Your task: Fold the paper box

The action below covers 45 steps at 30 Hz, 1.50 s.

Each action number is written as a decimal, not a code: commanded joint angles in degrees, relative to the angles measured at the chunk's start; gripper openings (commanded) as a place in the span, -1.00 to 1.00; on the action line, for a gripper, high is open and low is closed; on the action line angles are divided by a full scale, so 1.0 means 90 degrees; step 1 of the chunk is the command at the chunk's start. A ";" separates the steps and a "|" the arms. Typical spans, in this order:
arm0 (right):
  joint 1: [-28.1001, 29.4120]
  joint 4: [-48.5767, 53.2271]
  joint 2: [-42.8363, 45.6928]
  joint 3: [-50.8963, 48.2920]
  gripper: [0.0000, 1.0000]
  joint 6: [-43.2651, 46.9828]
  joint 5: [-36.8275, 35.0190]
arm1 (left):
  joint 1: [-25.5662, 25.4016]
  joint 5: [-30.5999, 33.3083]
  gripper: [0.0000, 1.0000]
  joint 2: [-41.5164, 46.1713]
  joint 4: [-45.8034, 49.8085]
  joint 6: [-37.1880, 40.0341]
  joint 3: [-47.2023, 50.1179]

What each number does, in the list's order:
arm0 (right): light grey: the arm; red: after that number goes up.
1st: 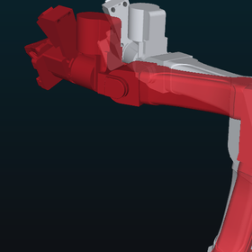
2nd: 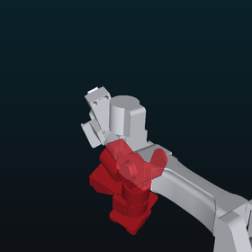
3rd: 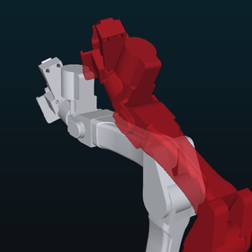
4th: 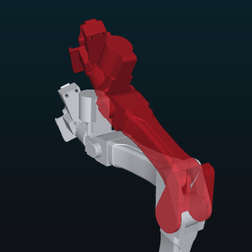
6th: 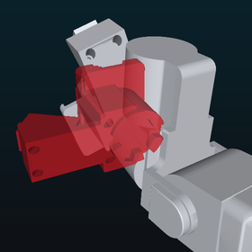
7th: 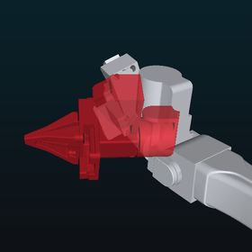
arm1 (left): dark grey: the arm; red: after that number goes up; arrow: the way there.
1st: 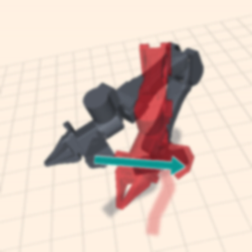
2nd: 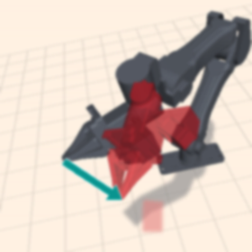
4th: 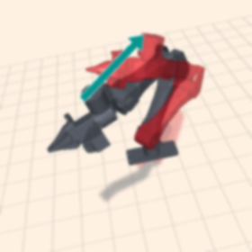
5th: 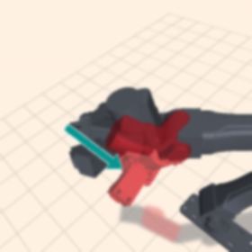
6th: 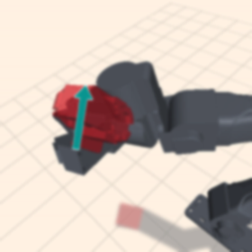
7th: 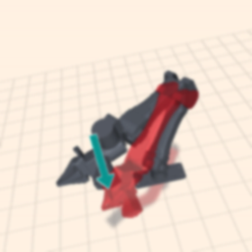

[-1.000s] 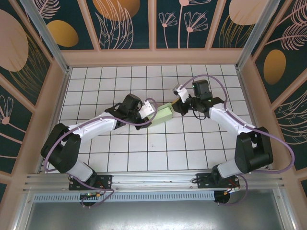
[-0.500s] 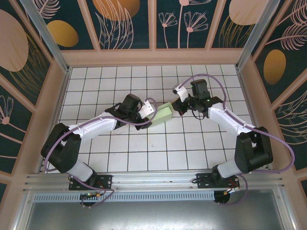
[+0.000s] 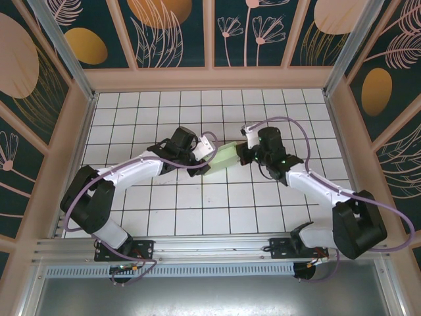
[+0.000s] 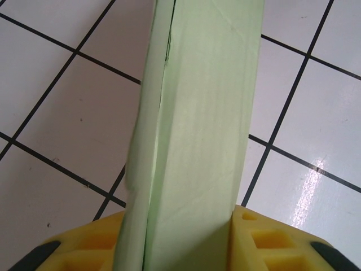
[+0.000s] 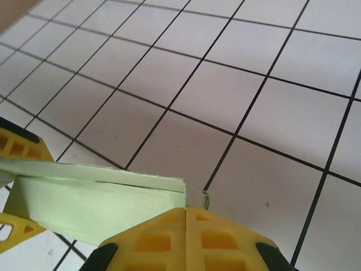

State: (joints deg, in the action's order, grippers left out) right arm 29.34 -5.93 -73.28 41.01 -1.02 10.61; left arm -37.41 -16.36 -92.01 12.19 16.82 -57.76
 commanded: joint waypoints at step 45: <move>0.0723 -0.1520 0.0236 -0.0952 -1.00 0.0113 -0.1496 | 0.0017 0.0803 0.49 0.1174 -0.0710 -0.2207 0.0172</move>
State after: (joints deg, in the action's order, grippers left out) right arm 35.09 -21.10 -72.36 30.39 -1.34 0.03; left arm -37.39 -13.19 -85.14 8.73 3.70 -57.54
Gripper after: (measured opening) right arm 0.040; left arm 0.742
